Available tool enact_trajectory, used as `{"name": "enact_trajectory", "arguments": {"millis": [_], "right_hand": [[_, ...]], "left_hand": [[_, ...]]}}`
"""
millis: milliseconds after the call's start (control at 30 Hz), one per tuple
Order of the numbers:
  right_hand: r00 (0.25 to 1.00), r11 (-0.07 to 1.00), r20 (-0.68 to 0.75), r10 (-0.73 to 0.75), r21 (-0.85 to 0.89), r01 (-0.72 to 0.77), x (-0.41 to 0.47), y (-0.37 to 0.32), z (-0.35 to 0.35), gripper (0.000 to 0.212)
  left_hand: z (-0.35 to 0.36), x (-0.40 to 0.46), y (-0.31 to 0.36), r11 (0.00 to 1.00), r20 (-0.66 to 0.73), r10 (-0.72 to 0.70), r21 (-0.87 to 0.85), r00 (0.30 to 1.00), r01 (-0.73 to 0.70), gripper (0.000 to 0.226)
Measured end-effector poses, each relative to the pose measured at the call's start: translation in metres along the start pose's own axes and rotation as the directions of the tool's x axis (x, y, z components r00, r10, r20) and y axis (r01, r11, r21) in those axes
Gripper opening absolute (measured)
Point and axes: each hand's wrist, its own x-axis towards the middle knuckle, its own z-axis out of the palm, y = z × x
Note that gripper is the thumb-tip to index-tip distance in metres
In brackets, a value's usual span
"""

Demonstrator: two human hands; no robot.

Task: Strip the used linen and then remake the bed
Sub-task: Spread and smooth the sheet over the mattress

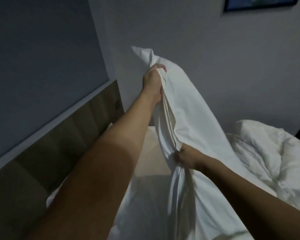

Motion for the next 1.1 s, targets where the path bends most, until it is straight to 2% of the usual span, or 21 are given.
{"name": "enact_trajectory", "arguments": {"millis": [67,133,167,233,300,367,433,500,567,633,667,733,767,800,867,967,1033,1067,1100], "right_hand": [[0.996,0.999,-0.078,-0.032,0.008,0.033,0.046,-0.037,-0.007,0.025],[0.993,0.999,-0.107,-0.047,-0.009,0.047,0.099,-0.061,0.003,0.048],[0.993,0.998,-0.104,-0.054,-0.018,0.052,0.126,-0.067,0.014,0.054],[0.996,1.000,-0.085,-0.015,-0.024,0.013,0.179,-0.062,0.048,0.058],[0.990,0.997,-0.112,0.082,0.010,-0.081,0.220,-0.051,0.082,0.052],[0.968,0.985,-0.182,0.172,0.055,-0.164,0.252,-0.035,0.108,0.038],[0.938,0.953,-0.189,0.292,0.142,-0.268,0.280,-0.022,0.126,0.027],[0.923,0.907,-0.112,0.367,0.262,-0.329,0.303,-0.012,0.143,0.025],[0.931,0.893,-0.036,0.364,0.297,-0.338,0.315,-0.006,0.166,0.023],[0.939,0.901,0.009,0.344,0.279,-0.332,0.315,-0.005,0.190,0.017],[0.940,0.900,0.022,0.340,0.283,-0.332,0.313,-0.004,0.202,0.016],[0.938,0.880,0.025,0.344,0.339,-0.332,0.308,-0.003,0.210,0.019],[0.937,0.872,0.024,0.348,0.359,-0.333,0.306,-0.002,0.210,0.021],[0.934,0.862,0.019,0.358,0.378,-0.338,0.305,-0.002,0.206,0.023],[0.927,0.825,0.023,0.375,0.446,-0.345,0.303,-0.011,0.191,0.022],[0.929,0.757,0.027,0.369,0.572,-0.318,0.309,-0.042,0.162,0.017],[0.938,0.719,0.054,0.342,0.628,-0.298,0.318,-0.079,0.147,0.011],[0.932,0.676,0.067,0.356,0.670,-0.306,0.326,-0.096,0.141,0.015],[0.912,0.589,0.104,0.396,0.734,-0.339,0.332,-0.112,0.136,0.019]], "left_hand": [[-0.030,0.059,0.032,0.995,-0.038,0.067,0.082,0.997,-0.064,0.023],[-0.084,0.121,0.040,0.950,-0.095,0.083,0.309,0.992,-0.049,0.020],[-0.114,0.145,0.035,0.883,-0.101,0.074,0.469,0.992,-0.018,0.022],[-0.187,0.175,0.004,0.705,-0.156,0.017,0.702,0.988,0.099,0.042],[-0.264,0.175,-0.048,0.598,-0.257,-0.190,0.736,0.948,0.319,0.055],[-0.330,0.149,-0.107,0.429,-0.336,-0.434,0.739,0.836,0.520,0.045],[-0.379,0.111,-0.163,0.240,-0.363,-0.626,0.752,0.690,0.613,0.034],[-0.406,0.072,-0.208,0.164,-0.320,-0.770,0.737,0.552,0.655,0.047],[-0.408,0.045,-0.252,0.183,-0.241,-0.850,0.699,0.469,0.691,0.073],[-0.400,0.032,-0.292,0.290,-0.163,-0.836,0.679,0.524,0.675,0.097],[-0.391,0.028,-0.306,0.369,-0.111,-0.817,0.653,0.565,0.662,0.097],[-0.376,0.022,-0.322,0.421,-0.102,-0.777,0.649,0.621,0.633,0.062],[-0.374,0.017,-0.328,0.434,-0.131,-0.728,0.672,0.673,0.600,0.046],[-0.375,0.013,-0.331,0.433,-0.171,-0.681,0.691,0.712,0.579,0.037],[-0.374,0.006,-0.320,0.483,-0.255,-0.575,0.661,0.777,0.574,0.041],[-0.363,0.013,-0.259,0.638,-0.336,-0.459,0.519,0.822,0.568,0.040],[-0.360,0.022,-0.202,0.759,-0.328,-0.345,0.454,0.880,0.466,0.033],[-0.361,0.025,-0.173,0.810,-0.312,-0.306,0.411,0.899,0.418,0.030],[-0.364,0.027,-0.150,0.845,-0.279,-0.297,0.369,0.913,0.387,0.028]]}}
